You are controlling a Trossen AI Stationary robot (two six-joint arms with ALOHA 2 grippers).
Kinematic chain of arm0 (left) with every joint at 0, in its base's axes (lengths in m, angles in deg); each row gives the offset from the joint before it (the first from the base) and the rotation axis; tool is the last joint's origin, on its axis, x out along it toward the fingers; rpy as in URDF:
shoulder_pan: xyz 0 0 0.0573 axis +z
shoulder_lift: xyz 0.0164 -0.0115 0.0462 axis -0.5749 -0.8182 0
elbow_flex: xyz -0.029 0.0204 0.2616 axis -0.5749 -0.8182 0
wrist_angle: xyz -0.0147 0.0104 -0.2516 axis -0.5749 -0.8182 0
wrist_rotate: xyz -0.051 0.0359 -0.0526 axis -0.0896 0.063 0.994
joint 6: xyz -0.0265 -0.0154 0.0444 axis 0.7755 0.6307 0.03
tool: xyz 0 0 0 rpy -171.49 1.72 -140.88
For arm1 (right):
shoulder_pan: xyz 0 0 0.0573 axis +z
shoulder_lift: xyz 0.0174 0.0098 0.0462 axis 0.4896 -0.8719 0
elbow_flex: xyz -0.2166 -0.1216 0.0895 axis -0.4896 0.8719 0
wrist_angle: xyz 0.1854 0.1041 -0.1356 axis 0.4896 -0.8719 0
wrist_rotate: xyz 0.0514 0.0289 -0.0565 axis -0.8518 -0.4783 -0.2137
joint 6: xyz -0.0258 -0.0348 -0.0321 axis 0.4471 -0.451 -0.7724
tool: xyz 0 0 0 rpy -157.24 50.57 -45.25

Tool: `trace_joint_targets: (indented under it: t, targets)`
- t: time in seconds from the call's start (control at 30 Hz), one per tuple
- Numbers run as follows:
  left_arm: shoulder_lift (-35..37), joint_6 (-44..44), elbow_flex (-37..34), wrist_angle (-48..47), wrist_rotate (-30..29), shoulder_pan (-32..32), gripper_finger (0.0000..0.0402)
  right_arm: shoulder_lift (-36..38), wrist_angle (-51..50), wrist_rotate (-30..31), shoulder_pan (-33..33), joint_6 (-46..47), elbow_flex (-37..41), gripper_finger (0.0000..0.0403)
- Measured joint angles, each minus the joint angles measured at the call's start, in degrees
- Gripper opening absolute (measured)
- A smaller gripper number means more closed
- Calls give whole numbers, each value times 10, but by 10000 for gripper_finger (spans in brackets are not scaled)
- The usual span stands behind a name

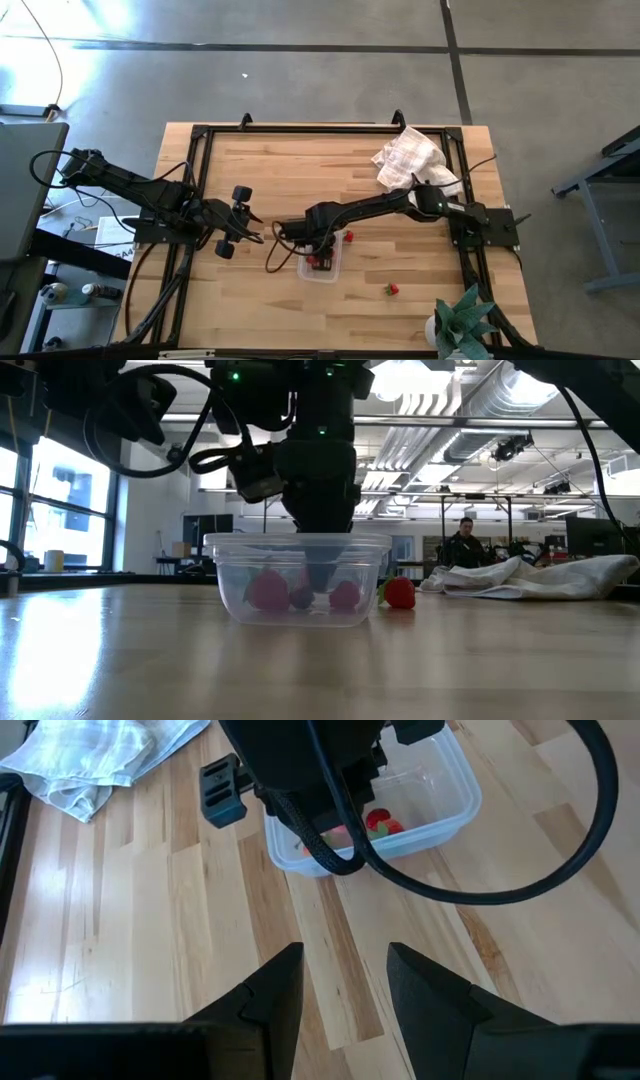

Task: Pick and placing Produce into tupperware
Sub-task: Put the pink peach into the transparent container

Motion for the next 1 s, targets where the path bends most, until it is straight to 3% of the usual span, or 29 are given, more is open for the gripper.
trace_joint_targets:
  t: [1.0]
  targets:
    - [0, 0, 0, 0, 0, 0, 136, -6, 14, -4, -2, 5, 0, 131]
